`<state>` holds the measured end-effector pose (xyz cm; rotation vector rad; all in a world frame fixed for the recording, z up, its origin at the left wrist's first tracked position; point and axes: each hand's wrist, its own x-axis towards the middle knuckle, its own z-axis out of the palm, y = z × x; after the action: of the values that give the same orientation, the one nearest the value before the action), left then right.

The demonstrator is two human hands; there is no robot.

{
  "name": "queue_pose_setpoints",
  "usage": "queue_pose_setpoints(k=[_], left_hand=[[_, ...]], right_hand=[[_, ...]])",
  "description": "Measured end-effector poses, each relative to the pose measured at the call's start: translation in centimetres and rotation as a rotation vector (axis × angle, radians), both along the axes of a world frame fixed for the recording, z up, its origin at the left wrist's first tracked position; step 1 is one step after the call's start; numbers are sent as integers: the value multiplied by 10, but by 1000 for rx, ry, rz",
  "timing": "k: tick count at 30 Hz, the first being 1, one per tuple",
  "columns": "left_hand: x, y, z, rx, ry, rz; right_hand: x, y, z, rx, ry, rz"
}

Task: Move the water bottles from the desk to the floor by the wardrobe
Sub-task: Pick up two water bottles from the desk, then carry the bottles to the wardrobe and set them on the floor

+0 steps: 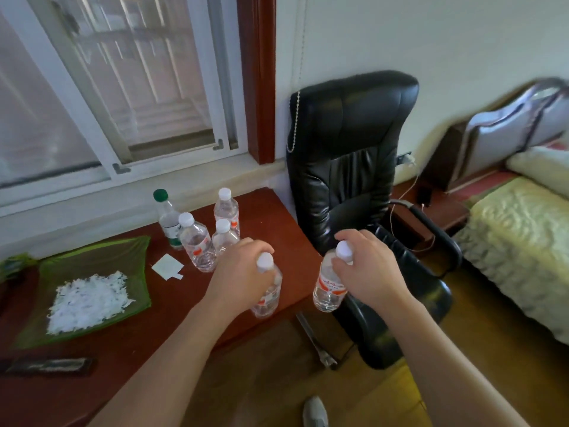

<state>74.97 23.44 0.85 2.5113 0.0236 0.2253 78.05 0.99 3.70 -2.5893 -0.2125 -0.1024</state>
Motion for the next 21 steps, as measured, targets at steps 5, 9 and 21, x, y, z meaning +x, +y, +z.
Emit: queue_pose_setpoints(k=[5,9,21], left_hand=[[-13,-17,6,-54,24,-117],[-22,-44,8,-61,-10,-236],[-58,-193,18,-90,-49,-567]], right_hand=[[-52,-19,3,-2,32,-120],[-92,-45,6,23,33,-193],[-209,-175,5,63,37,-442]])
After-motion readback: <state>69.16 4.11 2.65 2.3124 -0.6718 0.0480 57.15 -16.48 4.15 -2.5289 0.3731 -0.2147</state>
